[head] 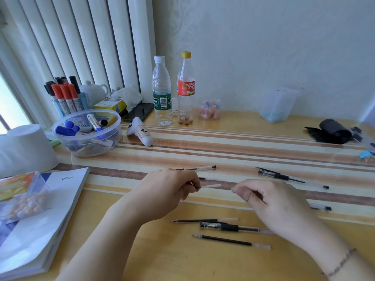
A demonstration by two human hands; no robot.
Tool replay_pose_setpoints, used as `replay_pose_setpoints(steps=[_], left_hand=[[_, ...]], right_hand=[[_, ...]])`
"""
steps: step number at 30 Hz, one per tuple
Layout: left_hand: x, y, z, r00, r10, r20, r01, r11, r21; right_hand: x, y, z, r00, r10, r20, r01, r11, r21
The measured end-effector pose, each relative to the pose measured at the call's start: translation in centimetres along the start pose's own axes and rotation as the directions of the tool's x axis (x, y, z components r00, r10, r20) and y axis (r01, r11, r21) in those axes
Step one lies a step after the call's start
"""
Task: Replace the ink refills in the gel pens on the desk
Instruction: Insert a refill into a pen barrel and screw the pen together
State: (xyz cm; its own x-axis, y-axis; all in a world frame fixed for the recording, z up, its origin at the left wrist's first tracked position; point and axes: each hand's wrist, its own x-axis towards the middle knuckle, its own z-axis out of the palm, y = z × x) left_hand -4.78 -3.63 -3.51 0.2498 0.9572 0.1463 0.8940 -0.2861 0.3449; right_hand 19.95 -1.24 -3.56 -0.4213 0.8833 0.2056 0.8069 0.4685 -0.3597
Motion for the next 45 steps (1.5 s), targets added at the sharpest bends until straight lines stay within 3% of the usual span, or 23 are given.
replay_pose_setpoints(steps=[13, 19, 22, 25, 28, 30, 32, 34, 38, 41, 45], left_hand=[[0.0, 1.0, 0.3, 0.999, 0.042, -0.017, -0.043, 0.998, -0.045], [-0.1, 2.1, 0.5, 0.988, 0.115, -0.101, -0.108, 0.992, 0.064], [0.1, 2.8, 1.6, 0.966, 0.190, -0.175, -0.168, 0.977, 0.133], [0.4, 2.8, 1.5, 0.885, 0.232, -0.403, -0.222, 0.972, 0.074], [0.4, 2.1, 0.4, 0.705, 0.066, -0.706, -0.271, 0.945, -0.183], [0.4, 2.0, 0.0, 0.662, -0.047, -0.748, -0.242, 0.931, -0.273], [0.5, 2.1, 0.1, 0.712, -0.089, -0.697, -0.194, 0.928, -0.317], [0.6, 2.3, 0.5, 0.787, -0.075, -0.613, -0.167, 0.930, -0.328], [0.6, 2.5, 1.2, 0.890, -0.082, -0.449, -0.127, 0.900, -0.416], [0.5, 2.9, 1.1, 0.896, -0.070, -0.439, -0.140, 0.892, -0.429], [0.4, 3.4, 0.8, 0.883, -0.061, -0.466, -0.175, 0.878, -0.446]], right_hand=[[-0.1, -0.7, 0.2, 0.979, -0.170, -0.112, 0.185, 0.973, 0.141], [-0.3, -1.2, 0.3, 0.971, -0.225, -0.084, 0.219, 0.972, -0.083], [-0.4, -1.8, 1.1, 0.976, -0.208, -0.060, 0.201, 0.973, -0.110], [-0.2, -1.6, 1.6, 0.987, -0.113, -0.117, 0.118, 0.992, 0.036], [0.3, -0.9, 1.1, 0.967, 0.091, -0.237, 0.003, 0.929, 0.369], [0.5, -0.7, 0.6, 0.949, 0.185, -0.254, -0.003, 0.813, 0.582], [0.5, -0.6, 0.2, 0.943, 0.226, -0.243, 0.021, 0.690, 0.723], [0.5, -0.7, 0.2, 0.947, 0.211, -0.244, 0.051, 0.651, 0.757], [0.3, -1.1, 0.6, 0.954, 0.091, -0.286, 0.122, 0.753, 0.647], [0.1, -1.2, 0.8, 0.946, -0.004, -0.325, 0.159, 0.879, 0.450], [-0.1, -1.1, 0.8, 0.946, -0.092, -0.311, 0.185, 0.941, 0.284]])
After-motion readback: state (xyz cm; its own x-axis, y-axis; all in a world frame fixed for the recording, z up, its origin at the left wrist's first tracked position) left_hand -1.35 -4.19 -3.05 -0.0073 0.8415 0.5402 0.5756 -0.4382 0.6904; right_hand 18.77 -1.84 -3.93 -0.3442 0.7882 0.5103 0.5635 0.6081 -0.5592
